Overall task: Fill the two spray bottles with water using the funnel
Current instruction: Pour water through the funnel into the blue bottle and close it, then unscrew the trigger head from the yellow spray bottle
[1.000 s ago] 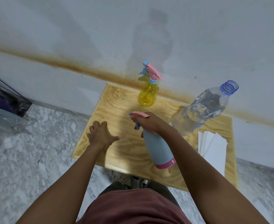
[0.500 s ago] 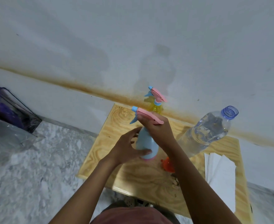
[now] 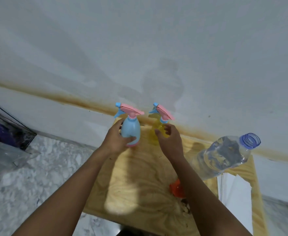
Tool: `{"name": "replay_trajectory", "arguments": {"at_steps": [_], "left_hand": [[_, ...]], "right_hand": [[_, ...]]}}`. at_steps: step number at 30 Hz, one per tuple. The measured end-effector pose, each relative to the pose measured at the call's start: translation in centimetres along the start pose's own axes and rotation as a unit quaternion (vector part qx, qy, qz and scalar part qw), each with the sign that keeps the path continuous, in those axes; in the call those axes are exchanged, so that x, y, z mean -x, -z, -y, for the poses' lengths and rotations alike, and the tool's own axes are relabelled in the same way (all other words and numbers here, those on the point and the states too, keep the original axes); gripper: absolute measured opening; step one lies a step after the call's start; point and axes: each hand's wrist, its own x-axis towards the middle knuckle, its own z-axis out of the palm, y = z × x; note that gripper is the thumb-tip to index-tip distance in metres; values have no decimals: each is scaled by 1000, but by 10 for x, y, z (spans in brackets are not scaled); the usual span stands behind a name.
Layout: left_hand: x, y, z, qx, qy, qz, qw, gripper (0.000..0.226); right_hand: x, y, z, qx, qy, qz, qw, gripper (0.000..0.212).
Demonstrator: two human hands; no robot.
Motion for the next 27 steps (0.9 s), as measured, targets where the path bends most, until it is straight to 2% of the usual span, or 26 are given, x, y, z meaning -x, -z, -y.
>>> {"name": "replay_trajectory", "arguments": {"at_steps": [3, 5, 10, 17, 21, 25, 27], "left_hand": [[-30, 0, 6, -7, 6, 16, 1000, 69], [-46, 0, 13, -6, 9, 29, 1000, 69], [-68, -4, 26, 1, 20, 56, 998, 80], [-72, -9, 31, 43, 20, 72, 996, 78], [-66, -12, 27, 61, 25, 71, 995, 73], [-52, -8, 20, 74, 23, 64, 995, 88], [-35, -11, 10, 73, 25, 42, 996, 86]], "right_hand": [[-21, -2, -8, 22, -41, -12, 999, 64], [-33, -4, -11, 25, -42, -12, 999, 66], [-48, -9, -15, 11, -13, -26, 1000, 60], [-54, -13, -20, 13, -28, -32, 999, 50], [-46, -8, -18, 9, -23, -40, 999, 45], [-28, 1, -12, -6, -7, -49, 999, 45], [-17, 9, -7, -11, 7, -45, 999, 48]]}}
